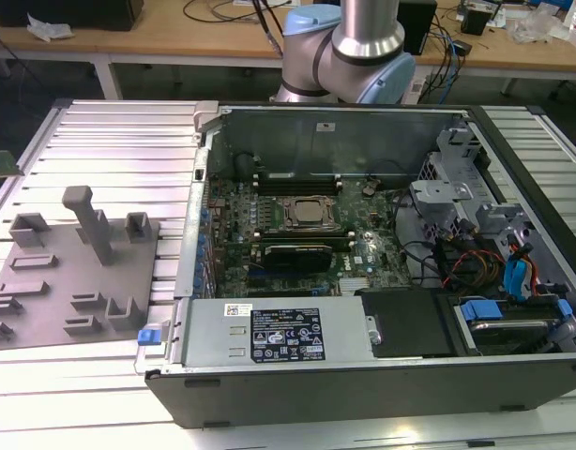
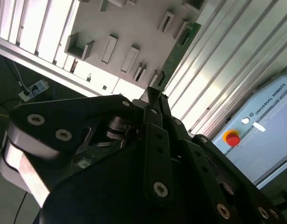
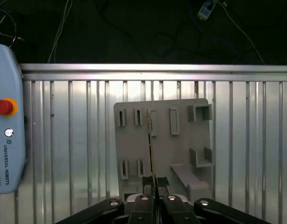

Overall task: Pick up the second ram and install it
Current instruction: 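Pick up the second ram and move it above second insertion slot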

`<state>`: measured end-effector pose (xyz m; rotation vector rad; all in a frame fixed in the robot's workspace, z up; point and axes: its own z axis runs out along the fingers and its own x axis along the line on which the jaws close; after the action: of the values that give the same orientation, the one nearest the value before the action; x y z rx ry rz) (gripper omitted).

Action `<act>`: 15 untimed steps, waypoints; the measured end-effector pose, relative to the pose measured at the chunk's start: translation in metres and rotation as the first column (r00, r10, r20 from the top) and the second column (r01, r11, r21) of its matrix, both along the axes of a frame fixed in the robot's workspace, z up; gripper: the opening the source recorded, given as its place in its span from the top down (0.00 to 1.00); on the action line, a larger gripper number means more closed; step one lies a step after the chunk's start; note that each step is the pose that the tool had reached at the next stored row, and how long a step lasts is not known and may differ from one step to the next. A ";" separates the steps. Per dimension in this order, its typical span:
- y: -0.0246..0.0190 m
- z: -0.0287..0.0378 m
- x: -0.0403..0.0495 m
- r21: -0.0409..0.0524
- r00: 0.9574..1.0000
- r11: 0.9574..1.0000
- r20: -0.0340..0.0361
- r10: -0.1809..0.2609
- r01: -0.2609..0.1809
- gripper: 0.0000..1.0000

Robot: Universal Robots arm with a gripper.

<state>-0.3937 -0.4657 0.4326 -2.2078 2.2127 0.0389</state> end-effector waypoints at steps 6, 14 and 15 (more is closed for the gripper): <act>0.0142 0.0030 0.0032 0.001 1.000 1.000 -0.001 0.000 0.000 0.86; 0.0144 0.0030 0.0049 0.002 1.000 1.000 -0.001 0.000 0.000 0.86; 0.0143 0.0030 0.0072 0.002 1.000 1.000 -0.001 0.000 0.000 0.86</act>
<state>-0.3865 -0.4514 0.4356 -2.2077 2.2124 0.0419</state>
